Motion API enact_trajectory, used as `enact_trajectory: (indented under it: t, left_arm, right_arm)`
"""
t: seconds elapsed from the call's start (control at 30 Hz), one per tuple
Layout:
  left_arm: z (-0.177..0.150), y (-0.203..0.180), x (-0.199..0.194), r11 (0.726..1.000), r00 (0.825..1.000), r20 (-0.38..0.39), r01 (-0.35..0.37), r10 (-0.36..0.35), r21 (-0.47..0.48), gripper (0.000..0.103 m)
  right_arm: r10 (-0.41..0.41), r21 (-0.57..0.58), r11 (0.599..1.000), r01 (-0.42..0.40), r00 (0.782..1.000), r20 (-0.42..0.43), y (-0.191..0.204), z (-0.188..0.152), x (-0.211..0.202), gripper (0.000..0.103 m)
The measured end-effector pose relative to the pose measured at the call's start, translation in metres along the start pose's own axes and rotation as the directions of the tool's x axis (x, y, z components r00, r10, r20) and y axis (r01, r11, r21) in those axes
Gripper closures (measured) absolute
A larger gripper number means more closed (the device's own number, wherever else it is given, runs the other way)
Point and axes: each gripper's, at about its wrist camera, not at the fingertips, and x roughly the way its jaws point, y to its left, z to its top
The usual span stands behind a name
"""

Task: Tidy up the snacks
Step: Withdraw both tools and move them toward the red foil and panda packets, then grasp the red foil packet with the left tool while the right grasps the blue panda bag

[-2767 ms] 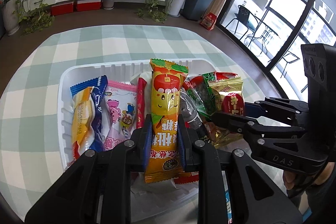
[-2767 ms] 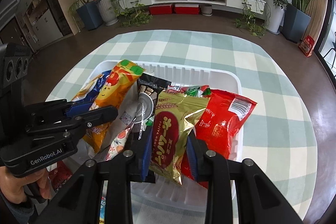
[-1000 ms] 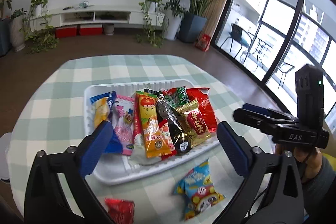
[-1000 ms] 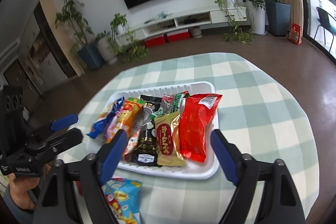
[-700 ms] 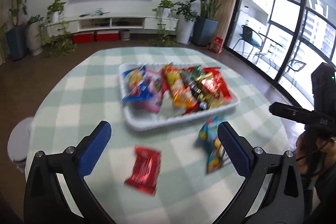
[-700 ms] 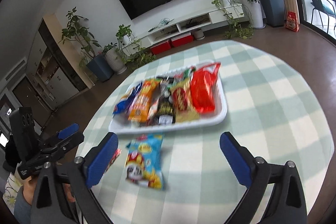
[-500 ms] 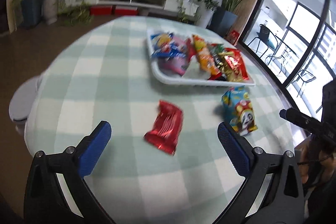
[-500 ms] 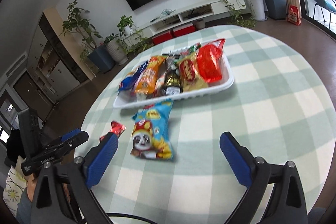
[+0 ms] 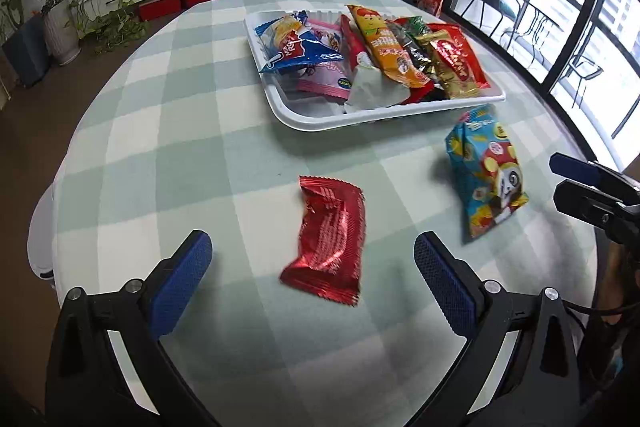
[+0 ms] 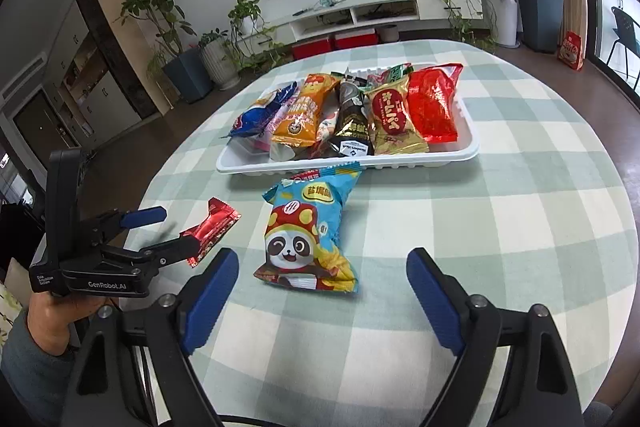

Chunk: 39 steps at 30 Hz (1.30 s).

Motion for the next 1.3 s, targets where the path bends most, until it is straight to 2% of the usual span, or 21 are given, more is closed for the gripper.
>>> enact_trajectory:
  t: [0.13, 0.27, 0.47, 0.77, 0.9, 1.0, 1.07, 1.13, 1.3]
  left_arm:
    - [0.005, 0.000, 0.010, 0.999, 1.000, -0.022, -0.016, 0.017, 0.039, 0.004]
    - [0.007, 0.003, 0.016, 0.999, 0.999, -0.039, -0.022, 0.023, 0.041, 0.023]
    - [0.008, 0.004, 0.021, 0.998, 0.998, -0.046, -0.037, 0.039, 0.044, 0.023]
    - [0.009, 0.004, 0.027, 0.997, 0.997, -0.052, -0.050, 0.053, 0.055, 0.025]
    - [0.009, 0.005, 0.027, 0.997, 0.997, -0.049, -0.057, 0.060, 0.054, 0.033]
    - [0.010, 0.006, 0.025, 0.997, 0.997, -0.043, -0.062, 0.064, 0.052, 0.046]
    - [0.010, 0.007, 0.024, 0.997, 0.997, -0.039, -0.059, 0.061, 0.049, 0.061]
    - [0.009, 0.006, 0.022, 0.997, 0.997, -0.040, -0.061, 0.063, 0.056, 0.064]
    - [0.003, 0.004, 0.019, 0.996, 0.997, -0.034, -0.061, 0.063, 0.062, 0.065]
  right_arm:
    - [-0.003, -0.020, 1.000, 0.002, 1.000, -0.024, 0.009, 0.009, 0.014, 0.017]
    - [-0.012, -0.052, 0.999, 0.010, 0.999, -0.047, 0.019, 0.017, 0.029, 0.019]
    - [-0.040, -0.083, 0.996, 0.032, 0.995, -0.093, 0.028, 0.024, 0.051, 0.019]
    - [-0.079, -0.080, 0.994, 0.068, 0.986, -0.146, 0.022, 0.017, 0.070, 0.026]
    - [-0.088, -0.095, 0.993, 0.075, 0.986, -0.141, 0.020, 0.018, 0.073, 0.030]
    - [-0.100, -0.110, 0.990, 0.084, 0.985, -0.144, 0.021, 0.019, 0.075, 0.032]
    - [-0.113, -0.126, 0.987, 0.095, 0.983, -0.142, 0.021, 0.018, 0.075, 0.036]
    - [-0.114, -0.133, 0.986, 0.095, 0.983, -0.142, 0.023, 0.019, 0.075, 0.046]
    - [-0.113, -0.131, 0.987, 0.095, 0.984, -0.139, 0.021, 0.014, 0.069, 0.051]
